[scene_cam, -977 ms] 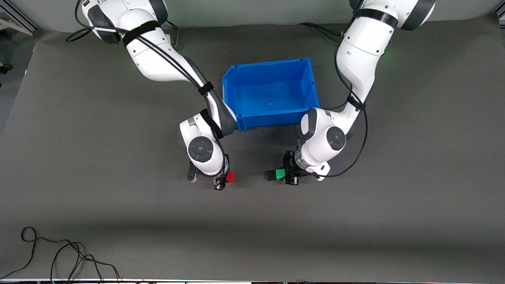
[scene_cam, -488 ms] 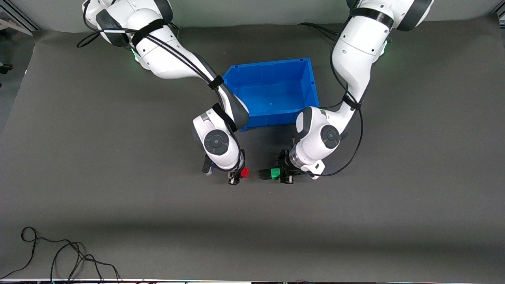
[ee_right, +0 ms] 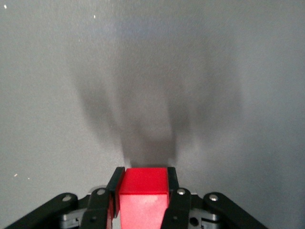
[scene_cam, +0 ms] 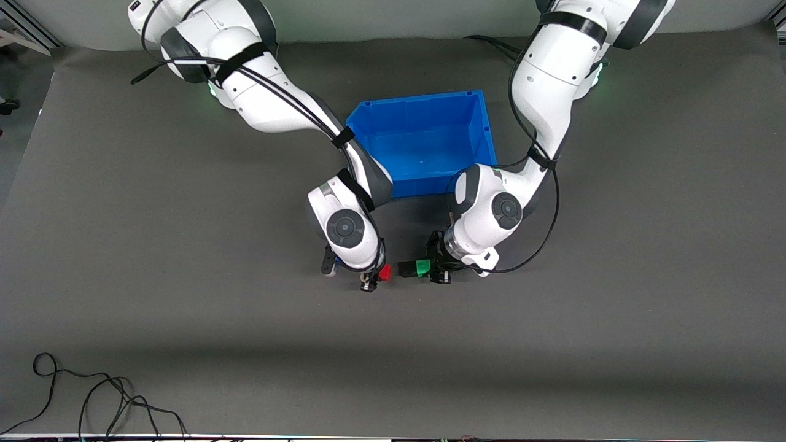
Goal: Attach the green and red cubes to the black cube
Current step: 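Press the red and green cubes against the black cube's sides, then open both grippers and lift them away from the cubes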
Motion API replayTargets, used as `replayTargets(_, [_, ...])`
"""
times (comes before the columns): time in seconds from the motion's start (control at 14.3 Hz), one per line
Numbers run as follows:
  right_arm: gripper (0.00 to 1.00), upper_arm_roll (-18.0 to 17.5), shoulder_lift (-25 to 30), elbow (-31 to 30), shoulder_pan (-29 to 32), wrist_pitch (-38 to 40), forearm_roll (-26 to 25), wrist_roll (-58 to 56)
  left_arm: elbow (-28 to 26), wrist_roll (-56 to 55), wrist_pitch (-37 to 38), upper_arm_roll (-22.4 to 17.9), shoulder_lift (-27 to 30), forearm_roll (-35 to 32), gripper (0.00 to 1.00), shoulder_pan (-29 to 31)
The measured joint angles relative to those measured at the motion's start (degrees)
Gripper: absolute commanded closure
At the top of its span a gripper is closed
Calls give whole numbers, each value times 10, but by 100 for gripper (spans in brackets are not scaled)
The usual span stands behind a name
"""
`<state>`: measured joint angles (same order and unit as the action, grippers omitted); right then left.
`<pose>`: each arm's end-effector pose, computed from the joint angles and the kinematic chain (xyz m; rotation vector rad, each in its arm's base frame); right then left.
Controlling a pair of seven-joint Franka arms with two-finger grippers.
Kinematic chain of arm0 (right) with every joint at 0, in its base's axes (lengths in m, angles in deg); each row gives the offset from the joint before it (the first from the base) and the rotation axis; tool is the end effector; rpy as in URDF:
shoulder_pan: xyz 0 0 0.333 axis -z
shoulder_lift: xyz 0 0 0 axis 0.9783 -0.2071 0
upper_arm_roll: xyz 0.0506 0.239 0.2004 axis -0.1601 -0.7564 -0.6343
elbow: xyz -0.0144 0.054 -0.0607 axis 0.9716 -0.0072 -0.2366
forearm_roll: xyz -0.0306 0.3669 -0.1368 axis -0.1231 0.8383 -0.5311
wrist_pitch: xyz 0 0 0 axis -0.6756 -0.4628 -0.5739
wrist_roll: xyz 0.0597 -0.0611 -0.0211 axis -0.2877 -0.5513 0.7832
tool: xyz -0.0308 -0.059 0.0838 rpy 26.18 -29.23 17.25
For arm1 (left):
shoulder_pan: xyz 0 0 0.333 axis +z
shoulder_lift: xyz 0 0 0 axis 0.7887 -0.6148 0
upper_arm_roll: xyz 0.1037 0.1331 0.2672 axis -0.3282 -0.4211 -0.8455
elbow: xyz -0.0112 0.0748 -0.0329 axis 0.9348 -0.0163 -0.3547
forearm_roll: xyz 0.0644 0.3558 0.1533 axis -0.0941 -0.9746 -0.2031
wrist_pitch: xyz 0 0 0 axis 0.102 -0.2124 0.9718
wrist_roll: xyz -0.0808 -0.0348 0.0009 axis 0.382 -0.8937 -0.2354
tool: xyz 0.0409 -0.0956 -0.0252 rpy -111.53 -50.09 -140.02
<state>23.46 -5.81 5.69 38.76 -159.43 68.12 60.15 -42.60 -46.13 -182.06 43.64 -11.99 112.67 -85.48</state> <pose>0.6210 0.4458 0.1871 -1.9108 2.4314 0.0707 0.5846 -0.3879 0.1808 1.8664 2.0161 -0.3426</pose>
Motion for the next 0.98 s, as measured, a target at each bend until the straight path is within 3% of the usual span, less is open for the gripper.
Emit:
replayTargets(0.14, [100,-1,-9,9,-3,0,0,2,1,0,0,0,-2,0,62,-2])
replayTargets(0.21, [100,-2,-10,11,-6,0,0,3,2,0,0,0,-3,0,39,-4])
replayTargets(0.28, [100,-2,-10,12,-10,0,0,5,3,0,-1,0,-4,0,27,-6])
replayTargets(0.35, [100,-2,-10,13,-13,0,0,7,4,0,-1,0,-5,0,0,-7])
replayTargets(0.91, [100,-2,-10,15,-19,0,0,9,13,0,13,-17,-8,-21,0,12])
replayTargets(0.98, [70,-2,-10,15,-19,0,0,9,18,0,35,-18,-7,-38,0,27])
